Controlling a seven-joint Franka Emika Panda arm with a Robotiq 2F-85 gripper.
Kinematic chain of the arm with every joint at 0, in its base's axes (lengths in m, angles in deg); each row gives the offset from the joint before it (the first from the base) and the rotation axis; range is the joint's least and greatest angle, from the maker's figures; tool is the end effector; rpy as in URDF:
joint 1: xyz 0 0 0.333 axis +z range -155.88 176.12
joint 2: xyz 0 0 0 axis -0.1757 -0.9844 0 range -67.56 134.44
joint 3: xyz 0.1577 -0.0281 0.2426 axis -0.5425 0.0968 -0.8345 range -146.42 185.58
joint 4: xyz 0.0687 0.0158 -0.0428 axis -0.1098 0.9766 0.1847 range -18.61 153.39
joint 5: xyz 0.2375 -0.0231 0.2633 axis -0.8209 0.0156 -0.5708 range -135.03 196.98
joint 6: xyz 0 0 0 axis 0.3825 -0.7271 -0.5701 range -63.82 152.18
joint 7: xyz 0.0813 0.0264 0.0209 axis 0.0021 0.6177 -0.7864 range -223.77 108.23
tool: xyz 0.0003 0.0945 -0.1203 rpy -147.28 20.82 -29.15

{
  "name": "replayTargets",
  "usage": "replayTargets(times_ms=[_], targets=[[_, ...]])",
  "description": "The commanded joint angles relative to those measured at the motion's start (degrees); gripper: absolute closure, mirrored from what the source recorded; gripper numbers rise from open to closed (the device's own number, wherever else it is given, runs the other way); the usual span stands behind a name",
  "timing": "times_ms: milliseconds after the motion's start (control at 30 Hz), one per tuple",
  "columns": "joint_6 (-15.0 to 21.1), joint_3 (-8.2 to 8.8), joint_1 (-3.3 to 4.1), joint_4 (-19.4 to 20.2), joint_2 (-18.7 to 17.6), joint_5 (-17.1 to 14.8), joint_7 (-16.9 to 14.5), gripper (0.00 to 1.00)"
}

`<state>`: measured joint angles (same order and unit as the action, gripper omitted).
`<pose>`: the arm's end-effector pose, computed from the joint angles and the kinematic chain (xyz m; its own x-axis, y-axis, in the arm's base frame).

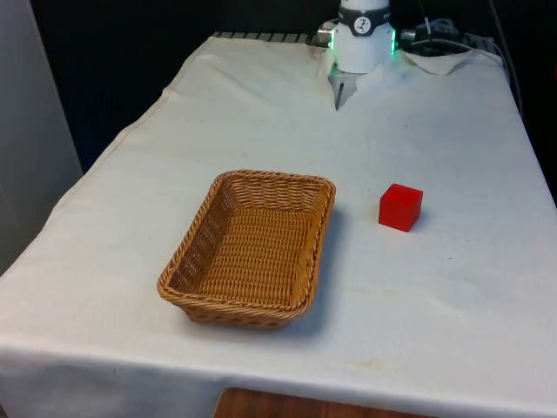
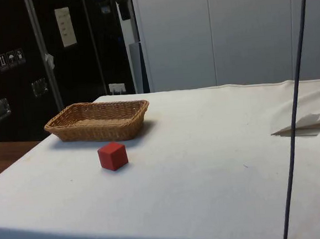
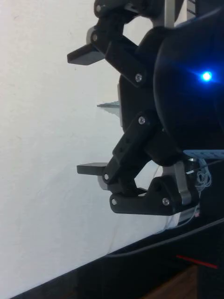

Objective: Pick up the cube and place it into the basket.

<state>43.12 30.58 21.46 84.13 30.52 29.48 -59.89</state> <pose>0.5282 0.0074 0.4227 0.9974 0.0354 -0.0633 0.0344 -0.9993 -0.0172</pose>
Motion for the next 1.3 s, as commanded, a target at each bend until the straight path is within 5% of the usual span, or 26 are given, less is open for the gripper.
replayTargets(times_ms=[0,633,1267], targets=[[0.0,-0.11,0.0,0.0,0.0,0.11,0.17,0.0],[1.55,-4.35,0.4,0.0,0.0,3.55,5.84,0.0],[4.18,-6.47,0.34,0.17,-0.52,2.92,6.3,0.0]])
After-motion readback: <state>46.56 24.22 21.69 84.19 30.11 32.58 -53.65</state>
